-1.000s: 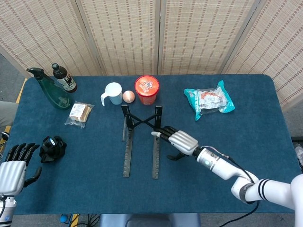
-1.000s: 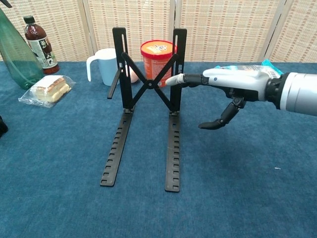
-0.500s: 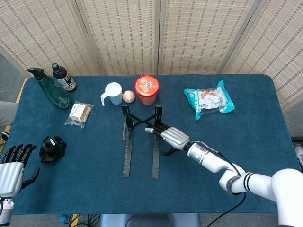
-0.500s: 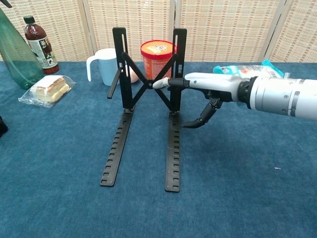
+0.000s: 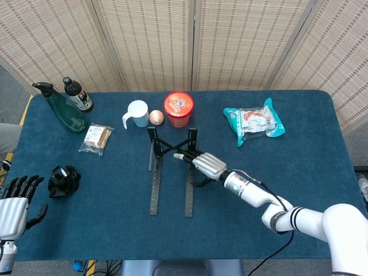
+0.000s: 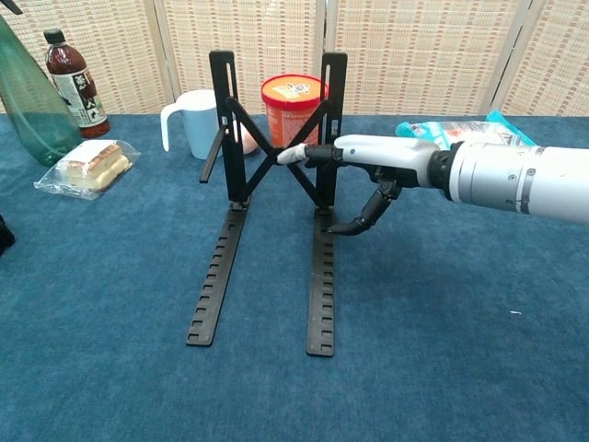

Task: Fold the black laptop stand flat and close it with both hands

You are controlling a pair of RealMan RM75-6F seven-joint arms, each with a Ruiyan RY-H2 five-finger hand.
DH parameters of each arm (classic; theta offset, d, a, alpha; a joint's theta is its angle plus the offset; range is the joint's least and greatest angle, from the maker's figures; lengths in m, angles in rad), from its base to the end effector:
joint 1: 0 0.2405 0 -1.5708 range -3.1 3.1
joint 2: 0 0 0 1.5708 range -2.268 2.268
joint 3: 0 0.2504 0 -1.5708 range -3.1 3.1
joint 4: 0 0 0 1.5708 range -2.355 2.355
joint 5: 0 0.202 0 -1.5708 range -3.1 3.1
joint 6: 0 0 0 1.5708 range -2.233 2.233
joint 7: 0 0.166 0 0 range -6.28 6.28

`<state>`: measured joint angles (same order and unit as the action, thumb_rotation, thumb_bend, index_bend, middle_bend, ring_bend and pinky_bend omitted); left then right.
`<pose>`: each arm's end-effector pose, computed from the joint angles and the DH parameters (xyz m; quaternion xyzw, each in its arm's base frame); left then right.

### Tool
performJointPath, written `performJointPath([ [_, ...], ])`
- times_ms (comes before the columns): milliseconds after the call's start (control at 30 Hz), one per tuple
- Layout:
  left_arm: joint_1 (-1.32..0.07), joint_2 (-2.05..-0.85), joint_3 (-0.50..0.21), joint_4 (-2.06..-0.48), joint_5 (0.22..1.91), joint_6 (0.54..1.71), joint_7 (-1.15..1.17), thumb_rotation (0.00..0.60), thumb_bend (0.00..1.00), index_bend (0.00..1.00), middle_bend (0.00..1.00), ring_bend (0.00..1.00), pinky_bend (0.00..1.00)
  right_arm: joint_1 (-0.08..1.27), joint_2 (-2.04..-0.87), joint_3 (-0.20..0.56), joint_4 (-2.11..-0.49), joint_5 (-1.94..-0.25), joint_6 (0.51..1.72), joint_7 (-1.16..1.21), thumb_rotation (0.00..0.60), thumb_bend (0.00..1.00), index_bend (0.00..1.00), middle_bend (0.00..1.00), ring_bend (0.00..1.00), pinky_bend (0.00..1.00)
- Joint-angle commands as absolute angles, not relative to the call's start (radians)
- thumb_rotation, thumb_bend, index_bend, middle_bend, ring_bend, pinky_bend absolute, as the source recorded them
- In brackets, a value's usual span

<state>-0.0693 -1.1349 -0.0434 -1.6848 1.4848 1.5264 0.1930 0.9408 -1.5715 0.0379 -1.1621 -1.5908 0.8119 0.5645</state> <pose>-0.2908 0.1948 0.1588 -0.6012 -0.3557 -0.3595 0.6188 -0.1140 -0.3793 -0.0461 0.7865 -0.4315 0.3956 0.1970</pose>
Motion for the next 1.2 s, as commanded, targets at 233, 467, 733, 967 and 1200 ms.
performJointPath([
  [233,-0.066,-1.132,-0.045,-1.69,1.481,1.529,0.198,0.6,0.31,0.15,0.14,0.09,0.06,0.938,-1.496,0.026,-1.294,-1.663,0.915,0.606,0.6,0.21,0.0,0.07,0.0,0.03],
  [467,-0.067,-1.132,-0.045,-1.703,1.486,1.528,0.213,0.6,0.31,0.15,0.14,0.09,0.06,0.965,-1.481,0.055,-1.347,-1.672,0.94,0.629,0.6,0.21,0.0,0.07,0.0,0.03],
  [733,-0.063,-1.132,-0.042,-1.72,1.491,1.535,0.23,0.6,0.31,0.15,0.14,0.09,0.06,1.034,-1.514,0.102,-1.327,-1.645,0.888,0.662,0.6,0.21,0.0,0.07,0.0,0.03],
  [967,-0.056,-1.129,-0.039,-1.727,1.491,1.542,0.237,0.6,0.31,0.15,0.14,0.09,0.06,1.094,-1.582,0.126,-1.264,-1.621,0.83,0.68,0.6,0.21,0.0,0.07,0.0,0.03],
  [1200,-0.052,-1.125,-0.041,-1.731,1.493,1.549,0.235,0.6,0.31,0.15,0.14,0.09,0.06,1.141,-1.644,0.139,-1.196,-1.615,0.809,0.699,0.6,0.21,0.0,0.07,0.0,0.03],
])
